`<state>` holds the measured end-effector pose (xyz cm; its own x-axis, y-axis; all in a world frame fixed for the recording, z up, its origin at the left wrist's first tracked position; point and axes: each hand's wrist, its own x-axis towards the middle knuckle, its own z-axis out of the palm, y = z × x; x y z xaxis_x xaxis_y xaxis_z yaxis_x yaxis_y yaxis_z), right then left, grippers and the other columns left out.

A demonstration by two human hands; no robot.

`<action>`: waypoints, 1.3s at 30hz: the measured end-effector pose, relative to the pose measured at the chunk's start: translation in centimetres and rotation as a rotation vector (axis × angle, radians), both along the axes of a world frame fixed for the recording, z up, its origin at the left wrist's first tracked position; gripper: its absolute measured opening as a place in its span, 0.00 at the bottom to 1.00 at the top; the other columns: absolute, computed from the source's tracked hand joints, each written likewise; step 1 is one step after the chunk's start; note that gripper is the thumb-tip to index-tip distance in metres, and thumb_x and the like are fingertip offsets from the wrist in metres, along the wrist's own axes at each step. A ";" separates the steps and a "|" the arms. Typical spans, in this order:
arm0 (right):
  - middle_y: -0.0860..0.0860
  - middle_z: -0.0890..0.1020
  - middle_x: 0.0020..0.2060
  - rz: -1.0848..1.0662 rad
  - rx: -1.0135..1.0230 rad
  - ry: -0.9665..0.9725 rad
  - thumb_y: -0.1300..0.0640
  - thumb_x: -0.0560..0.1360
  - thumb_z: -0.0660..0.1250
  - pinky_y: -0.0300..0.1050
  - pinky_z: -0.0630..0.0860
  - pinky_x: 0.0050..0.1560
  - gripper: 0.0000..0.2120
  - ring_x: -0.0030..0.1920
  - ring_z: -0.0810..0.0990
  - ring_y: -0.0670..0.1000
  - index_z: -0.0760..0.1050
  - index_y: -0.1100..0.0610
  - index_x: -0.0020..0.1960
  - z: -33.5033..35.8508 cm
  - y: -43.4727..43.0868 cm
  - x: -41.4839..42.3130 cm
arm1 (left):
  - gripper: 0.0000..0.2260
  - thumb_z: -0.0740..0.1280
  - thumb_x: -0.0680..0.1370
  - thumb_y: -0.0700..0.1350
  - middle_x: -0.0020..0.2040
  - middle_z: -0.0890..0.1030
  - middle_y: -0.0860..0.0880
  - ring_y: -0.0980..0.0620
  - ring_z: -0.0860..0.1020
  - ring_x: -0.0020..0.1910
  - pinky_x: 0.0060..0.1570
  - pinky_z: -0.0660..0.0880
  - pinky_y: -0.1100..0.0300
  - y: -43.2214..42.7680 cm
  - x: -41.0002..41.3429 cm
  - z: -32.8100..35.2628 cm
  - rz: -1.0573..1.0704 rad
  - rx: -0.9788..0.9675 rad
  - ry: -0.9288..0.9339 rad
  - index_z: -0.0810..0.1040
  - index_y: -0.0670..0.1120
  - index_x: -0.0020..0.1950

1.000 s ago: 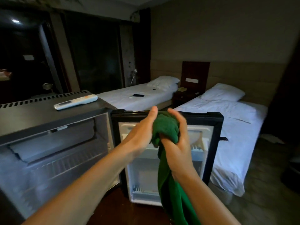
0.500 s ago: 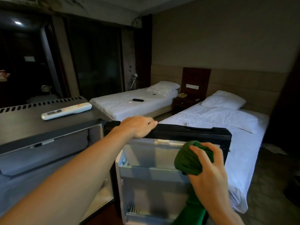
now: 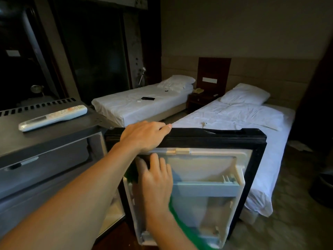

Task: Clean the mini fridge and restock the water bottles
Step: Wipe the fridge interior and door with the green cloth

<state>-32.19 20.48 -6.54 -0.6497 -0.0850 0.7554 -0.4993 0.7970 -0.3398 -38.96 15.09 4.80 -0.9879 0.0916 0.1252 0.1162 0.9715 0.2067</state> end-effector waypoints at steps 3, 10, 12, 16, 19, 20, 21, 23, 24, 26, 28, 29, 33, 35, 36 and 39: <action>0.49 0.77 0.46 -0.045 -0.012 -0.051 0.57 0.65 0.74 0.46 0.72 0.43 0.15 0.44 0.75 0.50 0.78 0.49 0.51 -0.9 4.6 0.2 | 0.23 0.44 0.80 0.64 0.53 0.79 0.51 0.48 0.75 0.52 0.49 0.67 0.50 -0.1 0.0 0.0 -0.008 -0.001 -0.009 0.76 0.59 0.57; 0.56 0.74 0.48 -0.514 -0.389 -0.171 0.61 0.66 0.73 0.49 0.64 0.44 0.17 0.39 0.65 0.53 0.78 0.55 0.55 -0.2 15.3 -2.0 | 0.22 0.44 0.80 0.64 0.52 0.79 0.49 0.45 0.75 0.52 0.50 0.68 0.48 -0.2 -0.7 0.0 -0.001 -0.001 0.008 0.76 0.58 0.52; 0.57 0.74 0.48 -0.537 -0.453 -0.159 0.61 0.66 0.73 0.49 0.65 0.44 0.17 0.39 0.65 0.54 0.78 0.56 0.55 -0.4 13.8 -2.6 | 0.23 0.43 0.80 0.64 0.52 0.79 0.49 0.45 0.75 0.52 0.51 0.68 0.47 -0.1 -1.0 -0.1 0.004 -0.007 0.006 0.75 0.58 0.54; 0.54 0.76 0.43 -0.371 -0.365 -0.096 0.62 0.61 0.75 0.43 0.64 0.38 0.17 0.38 0.67 0.52 0.80 0.55 0.49 -1.1 5.4 -2.3 | 0.24 0.43 0.80 0.63 0.54 0.79 0.48 0.45 0.75 0.52 0.49 0.66 0.48 0.2 -1.8 -0.2 0.019 -0.025 0.007 0.75 0.56 0.57; 0.51 0.76 0.39 -0.227 -0.213 0.050 0.55 0.68 0.65 0.44 0.68 0.37 0.07 0.37 0.70 0.50 0.79 0.53 0.44 -0.8 -0.5 -1.8 | 0.24 0.43 0.81 0.63 0.56 0.79 0.48 0.46 0.74 0.51 0.47 0.65 0.50 0.6 -2.1 -0.2 0.038 -0.028 0.018 0.75 0.56 0.60; 0.50 0.75 0.39 -0.186 -0.192 0.060 0.55 0.69 0.66 0.44 0.66 0.38 0.06 0.38 0.71 0.50 0.78 0.52 0.45 -0.7 -1.1 -1.8 | 0.24 0.43 0.81 0.63 0.55 0.79 0.48 0.47 0.73 0.49 0.47 0.65 0.50 0.7 -2.1 -0.3 0.053 -0.029 0.028 0.75 0.57 0.60; 0.50 0.75 0.39 -0.166 -0.164 0.072 0.55 0.70 0.67 0.44 0.64 0.38 0.05 0.38 0.71 0.50 0.78 0.51 0.46 -0.7 -0.8 -1.9 | 0.24 0.44 0.81 0.63 0.54 0.79 0.48 0.48 0.72 0.47 0.46 0.65 0.51 0.7 -2.0 -0.3 0.069 -0.034 0.042 0.75 0.57 0.60; 0.51 0.76 0.40 -0.143 -0.101 0.094 0.58 0.69 0.68 0.45 0.64 0.39 0.07 0.38 0.73 0.51 0.79 0.52 0.47 -1.2 1.6 -2.4 | 0.24 0.44 0.80 0.63 0.54 0.79 0.48 0.48 0.71 0.45 0.45 0.64 0.51 0.7 -1.9 -0.5 0.093 -0.039 0.053 0.76 0.57 0.59; 0.51 0.76 0.41 -0.158 -0.116 0.079 0.59 0.66 0.69 0.46 0.66 0.39 0.11 0.39 0.73 0.52 0.79 0.52 0.48 -1.5 3.5 -2.8 | 0.24 0.44 0.80 0.63 0.54 0.79 0.48 0.48 0.70 0.45 0.45 0.64 0.51 0.7 -1.9 -0.5 0.096 -0.036 0.054 0.76 0.57 0.59; 0.53 0.76 0.43 -0.289 -0.220 0.008 0.61 0.60 0.72 0.46 0.67 0.40 0.19 0.40 0.73 0.55 0.79 0.53 0.50 -1.3 8.0 -4.0 | 0.24 0.44 0.80 0.63 0.55 0.79 0.47 0.48 0.70 0.45 0.45 0.64 0.51 0.6 -2.2 -0.4 0.094 -0.033 0.062 0.76 0.57 0.60; 0.55 0.76 0.46 -0.468 -0.395 -0.061 0.60 0.61 0.72 0.49 0.66 0.44 0.20 0.41 0.74 0.59 0.78 0.54 0.53 -0.9 12.5 -5.6 | 0.24 0.44 0.80 0.63 0.55 0.79 0.47 0.48 0.70 0.45 0.45 0.65 0.51 0.5 -2.5 -0.3 0.095 -0.026 0.068 0.76 0.57 0.60; 0.55 0.76 0.48 -0.520 -0.478 -0.099 0.59 0.63 0.72 0.50 0.66 0.46 0.19 0.42 0.74 0.60 0.78 0.54 0.54 -0.6 13.9 -6.2 | 0.24 0.44 0.80 0.63 0.55 0.79 0.47 0.48 0.70 0.45 0.45 0.65 0.51 0.5 -2.5 -0.4 0.097 -0.024 0.071 0.76 0.57 0.60; 0.57 0.75 0.49 -0.583 -0.634 -0.109 0.60 0.66 0.73 0.53 0.66 0.49 0.18 0.44 0.75 0.61 0.77 0.58 0.55 -0.5 12.3 -6.8 | 0.24 0.44 0.80 0.63 0.54 0.79 0.47 0.48 0.70 0.45 0.46 0.63 0.51 0.7 -2.5 -0.6 0.107 -0.028 0.067 0.76 0.57 0.61; 0.57 0.75 0.48 -0.532 -0.645 -0.145 0.61 0.65 0.73 0.49 0.65 0.46 0.18 0.43 0.75 0.60 0.77 0.57 0.54 -0.7 8.7 -6.2 | 0.24 0.44 0.80 0.62 0.56 0.79 0.46 0.45 0.73 0.48 0.46 0.64 0.51 0.8 -2.7 -0.4 0.112 -0.035 0.057 0.75 0.56 0.62; 0.56 0.75 0.47 -0.475 -0.601 -0.140 0.61 0.65 0.72 0.46 0.63 0.43 0.17 0.40 0.74 0.58 0.78 0.56 0.53 -0.9 6.6 -5.6 | 0.24 0.44 0.80 0.62 0.58 0.79 0.46 0.44 0.74 0.51 0.47 0.64 0.50 0.8 -3.0 -0.4 0.116 -0.043 0.052 0.75 0.56 0.62; 0.53 0.75 0.40 -0.275 -0.321 -0.009 0.57 0.66 0.66 0.47 0.65 0.36 0.10 0.36 0.72 0.55 0.77 0.53 0.47 -0.9 0.7 -3.8 | 0.24 0.44 0.80 0.62 0.57 0.79 0.46 0.44 0.73 0.50 0.46 0.64 0.50 0.8 -3.4 -0.3 0.129 -0.064 0.052 0.75 0.56 0.61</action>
